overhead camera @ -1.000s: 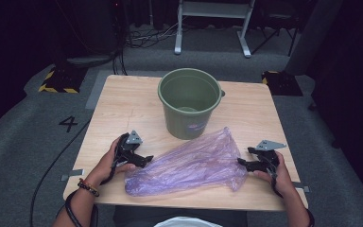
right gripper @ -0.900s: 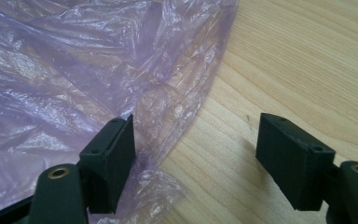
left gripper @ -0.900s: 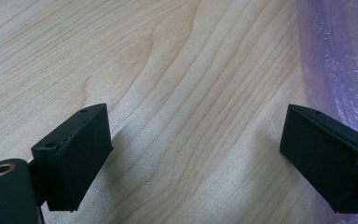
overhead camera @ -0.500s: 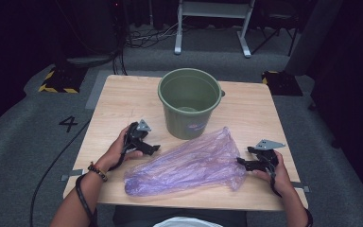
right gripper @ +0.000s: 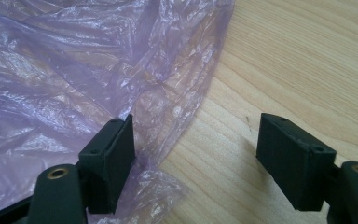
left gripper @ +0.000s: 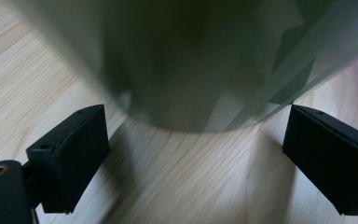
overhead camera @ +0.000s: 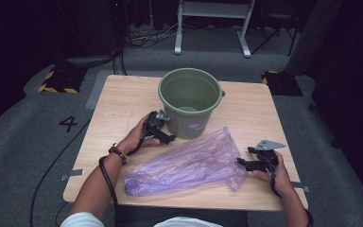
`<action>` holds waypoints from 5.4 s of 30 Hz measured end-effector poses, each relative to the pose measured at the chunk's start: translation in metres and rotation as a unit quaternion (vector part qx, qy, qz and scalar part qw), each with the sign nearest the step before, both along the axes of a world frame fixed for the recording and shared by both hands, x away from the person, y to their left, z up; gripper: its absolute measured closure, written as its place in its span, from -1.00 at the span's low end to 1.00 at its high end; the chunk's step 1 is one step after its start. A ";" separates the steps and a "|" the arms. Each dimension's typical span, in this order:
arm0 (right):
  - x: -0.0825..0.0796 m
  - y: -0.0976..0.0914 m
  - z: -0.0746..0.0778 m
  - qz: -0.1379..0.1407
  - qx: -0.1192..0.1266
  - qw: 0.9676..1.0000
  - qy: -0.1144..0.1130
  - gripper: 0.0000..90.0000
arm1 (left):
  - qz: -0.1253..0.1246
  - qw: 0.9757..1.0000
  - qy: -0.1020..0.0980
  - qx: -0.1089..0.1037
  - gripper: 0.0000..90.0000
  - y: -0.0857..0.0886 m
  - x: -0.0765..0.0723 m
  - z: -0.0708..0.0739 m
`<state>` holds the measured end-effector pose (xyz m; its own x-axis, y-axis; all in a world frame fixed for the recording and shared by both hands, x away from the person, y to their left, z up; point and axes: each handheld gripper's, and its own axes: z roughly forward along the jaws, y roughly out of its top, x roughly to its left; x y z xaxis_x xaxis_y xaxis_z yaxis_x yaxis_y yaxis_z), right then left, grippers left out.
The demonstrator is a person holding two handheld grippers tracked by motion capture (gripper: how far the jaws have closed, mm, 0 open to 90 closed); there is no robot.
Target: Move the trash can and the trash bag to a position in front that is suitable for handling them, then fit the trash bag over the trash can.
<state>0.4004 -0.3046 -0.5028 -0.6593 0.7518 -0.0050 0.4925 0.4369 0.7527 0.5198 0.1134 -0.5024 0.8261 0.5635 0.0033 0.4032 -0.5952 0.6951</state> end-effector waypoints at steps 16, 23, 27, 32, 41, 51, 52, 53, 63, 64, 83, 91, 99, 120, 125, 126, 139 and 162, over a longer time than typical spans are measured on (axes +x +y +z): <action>-0.001 0.000 0.000 -0.001 -0.001 1.000 0.000 -0.38 | -0.012 1.000 0.015 0.012 -0.85 0.038 -0.053 0.002; -0.001 0.000 0.000 -0.003 0.000 1.000 0.000 -0.38 | -0.001 1.000 0.003 -0.004 -0.84 0.058 -0.075 -0.001; -0.001 0.000 0.000 -0.003 0.000 1.000 0.000 -0.38 | 0.001 1.000 0.002 -0.004 -0.84 0.058 -0.075 -0.001; -0.001 0.000 0.000 -0.003 0.000 1.000 0.000 -0.38 | 0.001 1.000 0.002 -0.004 -0.84 0.058 -0.075 -0.001; -0.007 0.002 0.016 0.015 0.006 1.000 -0.024 -0.41 | 0.007 1.000 0.003 -0.004 -0.85 0.060 -0.076 -0.001; -0.044 0.061 0.057 0.147 0.012 0.986 -0.072 -0.44 | 0.031 1.000 0.005 -0.001 -0.85 0.088 -0.088 -0.001; -0.044 0.061 0.057 0.147 0.012 0.986 -0.072 -0.44 | 0.031 1.000 0.005 -0.001 -0.85 0.088 -0.088 -0.001; -0.051 0.080 0.058 0.178 0.016 0.981 -0.074 -0.44 | 0.037 0.999 0.001 -0.003 -0.85 0.093 -0.093 -0.001; -0.069 0.152 0.039 0.287 -0.028 0.955 -0.065 -0.31 | 0.046 0.999 0.002 -0.004 -0.85 0.098 -0.101 -0.001; -0.069 0.157 0.036 0.294 -0.029 0.953 -0.063 -0.30 | 0.046 0.999 0.002 -0.004 -0.85 0.098 -0.101 -0.001; -0.040 0.161 0.006 0.216 -0.034 0.975 -0.027 0.50 | 0.044 0.999 0.002 -0.005 -0.86 0.097 -0.098 -0.002; -0.028 0.145 0.006 0.184 -0.033 0.982 -0.018 0.85 | 0.043 0.999 0.002 -0.005 -0.86 0.097 -0.098 -0.002; -0.020 0.126 0.006 0.155 -0.031 0.987 -0.016 0.97 | 0.043 0.999 0.002 -0.005 -0.86 0.097 -0.098 -0.002; -0.017 0.076 0.010 0.108 -0.033 0.993 -0.014 0.28 | 0.045 0.999 0.002 -0.004 -0.86 0.097 -0.098 -0.002; -0.027 0.083 0.024 0.132 -0.022 0.990 -0.053 -0.29 | 0.044 0.999 0.002 -0.005 -0.86 0.097 -0.098 -0.002; -0.027 0.083 0.024 0.132 -0.022 0.990 -0.053 -0.29 | 0.044 0.999 0.002 -0.005 -0.86 0.097 -0.098 -0.002; -0.007 0.117 0.019 0.204 -0.080 0.975 -0.033 -0.58 | 0.047 0.999 0.002 -0.005 -0.86 0.096 -0.098 -0.002; 0.019 0.102 0.007 0.107 -0.016 0.994 0.001 0.98 | 0.049 0.999 0.002 -0.005 -0.86 0.096 -0.098 -0.002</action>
